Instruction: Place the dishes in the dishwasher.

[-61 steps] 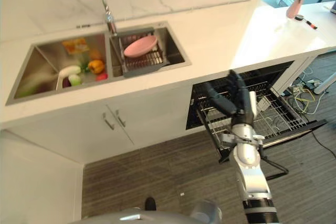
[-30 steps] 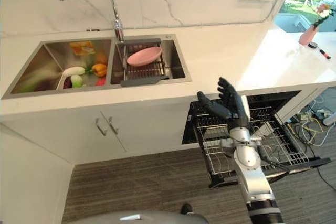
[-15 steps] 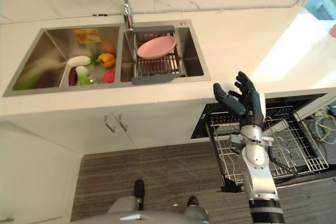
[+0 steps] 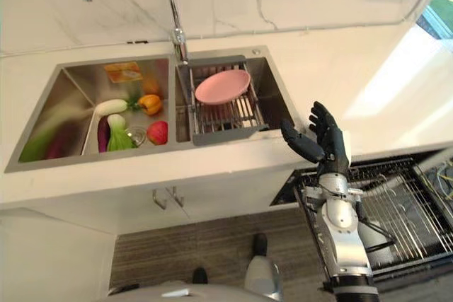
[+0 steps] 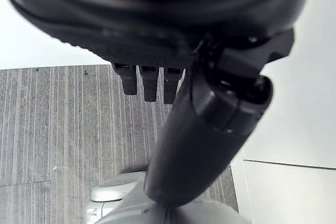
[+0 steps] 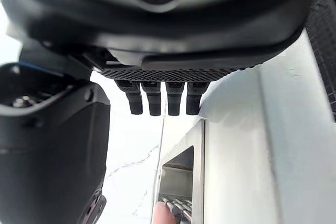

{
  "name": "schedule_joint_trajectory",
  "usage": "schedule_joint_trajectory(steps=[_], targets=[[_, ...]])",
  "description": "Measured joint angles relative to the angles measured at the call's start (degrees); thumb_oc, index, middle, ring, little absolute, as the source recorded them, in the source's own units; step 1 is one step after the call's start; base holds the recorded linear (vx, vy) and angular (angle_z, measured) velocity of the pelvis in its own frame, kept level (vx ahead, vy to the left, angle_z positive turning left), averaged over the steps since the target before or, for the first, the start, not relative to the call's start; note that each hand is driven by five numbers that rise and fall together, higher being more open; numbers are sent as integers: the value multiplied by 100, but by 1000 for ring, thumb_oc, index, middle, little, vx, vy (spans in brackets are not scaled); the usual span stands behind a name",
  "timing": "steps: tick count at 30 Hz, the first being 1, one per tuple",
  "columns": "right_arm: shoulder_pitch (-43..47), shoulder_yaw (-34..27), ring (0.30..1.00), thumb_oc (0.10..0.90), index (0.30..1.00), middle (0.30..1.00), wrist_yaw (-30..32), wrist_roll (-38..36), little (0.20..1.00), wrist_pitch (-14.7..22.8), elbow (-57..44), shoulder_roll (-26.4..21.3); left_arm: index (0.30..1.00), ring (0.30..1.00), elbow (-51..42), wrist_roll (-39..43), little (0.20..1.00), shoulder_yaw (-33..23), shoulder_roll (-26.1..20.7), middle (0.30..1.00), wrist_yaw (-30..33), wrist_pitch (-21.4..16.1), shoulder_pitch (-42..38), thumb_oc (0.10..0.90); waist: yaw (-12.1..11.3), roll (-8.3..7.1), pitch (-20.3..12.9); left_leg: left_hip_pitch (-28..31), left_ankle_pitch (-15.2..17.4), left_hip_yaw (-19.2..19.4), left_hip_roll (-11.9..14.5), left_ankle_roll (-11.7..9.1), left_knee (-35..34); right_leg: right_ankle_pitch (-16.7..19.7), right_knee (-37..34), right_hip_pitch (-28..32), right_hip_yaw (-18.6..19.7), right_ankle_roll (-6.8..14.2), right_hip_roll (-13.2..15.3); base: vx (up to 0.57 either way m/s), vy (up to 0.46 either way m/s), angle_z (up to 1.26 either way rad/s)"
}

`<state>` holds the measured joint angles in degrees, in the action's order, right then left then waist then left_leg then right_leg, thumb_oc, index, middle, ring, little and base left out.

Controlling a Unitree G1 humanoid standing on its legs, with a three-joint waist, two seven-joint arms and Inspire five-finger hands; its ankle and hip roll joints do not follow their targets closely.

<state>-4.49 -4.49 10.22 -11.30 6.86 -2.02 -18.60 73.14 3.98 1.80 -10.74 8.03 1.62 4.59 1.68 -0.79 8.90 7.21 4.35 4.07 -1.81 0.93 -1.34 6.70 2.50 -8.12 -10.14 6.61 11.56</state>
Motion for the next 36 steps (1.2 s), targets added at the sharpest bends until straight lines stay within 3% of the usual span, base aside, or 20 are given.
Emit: schedule_joint_trajectory(steps=[2, 6, 11, 15, 24, 26, 28, 30, 32, 36], targets=[[4, 7, 900, 800, 900, 900, -40, 6, 900, -7, -1, -33, 900, 900, -80, -3, 900, -7, 41, 900, -11, -6, 76, 800, -42, 87, -63, 65, 92, 8, 198, -136, 0, 313, -217, 153, -34, -173, -219, 92, -74, -7], [13, 23, 900, 800, 900, 900, -133, 234, 900, -56, -2, -398, 900, 900, -101, -8, 900, -42, 59, 900, -8, -3, 83, 800, -139, 160, -175, 103, 136, -5, 449, -242, -18, 472, -647, 400, -120, -335, -525, 47, -69, 0], [79, 100, 900, 800, 900, 900, -155, 470, 900, -92, -2, -620, 900, 900, -97, -19, 900, -48, 110, 900, -20, 6, 123, 800, -161, 245, -238, 213, 73, -138, 563, -346, -190, 455, -810, 621, -355, -371, -600, 56, -75, 21], [203, 196, 900, 800, 900, 900, -270, 658, 900, -134, 12, -733, 900, 900, -93, -21, 900, -55, 82, 900, -67, -4, 177, 800, -317, 199, -322, 223, 58, -226, 563, -360, -274, 429, -813, 639, -434, -338, -574, 44, -75, 13], [1246, 877, 900, 800, 900, 900, -493, 1667, 900, -128, 660, -2165, 900, 900, -86, -64, 900, -44, -3, 900, -240, -40, 345, 800, -472, 129, -416, 221, 40, -341, 572, -338, -268, 404, -822, 706, -554, -337, -563, 32, -53, 7], [1657, 1334, 900, 800, 900, 900, -516, 2109, 900, -107, 933, -2831, 900, 900, -48, -147, 900, 28, -8, 900, -277, -51, 342, 800, -475, 167, -437, 212, 40, -353, 569, -338, -263, 404, -825, 706, -565, -336, -557, 5, -9, 2], [1916, 1502, 900, 800, 900, 900, -518, 2435, 900, -80, 1110, -3166, 900, 900, -41, -229, 900, 82, -19, 900, -298, -109, 343, 800, -489, 176, -441, 203, 39, -382, 577, -339, -264, 395, -836, 709, -597, -330, -560, 11, -22, 7], [2169, 1604, 900, 800, 900, 900, -489, 2548, 900, -14, 1289, -3207, 900, 900, -40, -237, 900, 120, -18, 900, -307, -117, 343, 800, -478, 192, -447, 188, 36, -405, 579, -344, -263, 394, -839, 708, -623, -331, -559, 16, -22, 6], [2511, 2124, 900, 800, 900, 900, -467, 2946, 900, 33, 1408, -3567, 900, 900, -14, -244, 900, 154, -17, 900, -342, -130, 332, 800, -465, 236, -471, 183, 36, -435, 579, -344, -271, 382, -841, 709, -652, -321, -556, 29, -23, 7], [3078, 2898, 900, 800, 900, 900, -461, 3301, 900, 86, 1799, -3565, 900, 900, 43, -246, 900, 180, -20, 900, -341, -145, 332, 800, -454, 269, -478, 185, 37, -437, 578, -344, -274, 380, -842, 710, -651, -321, -555, 8, -6, 1]])
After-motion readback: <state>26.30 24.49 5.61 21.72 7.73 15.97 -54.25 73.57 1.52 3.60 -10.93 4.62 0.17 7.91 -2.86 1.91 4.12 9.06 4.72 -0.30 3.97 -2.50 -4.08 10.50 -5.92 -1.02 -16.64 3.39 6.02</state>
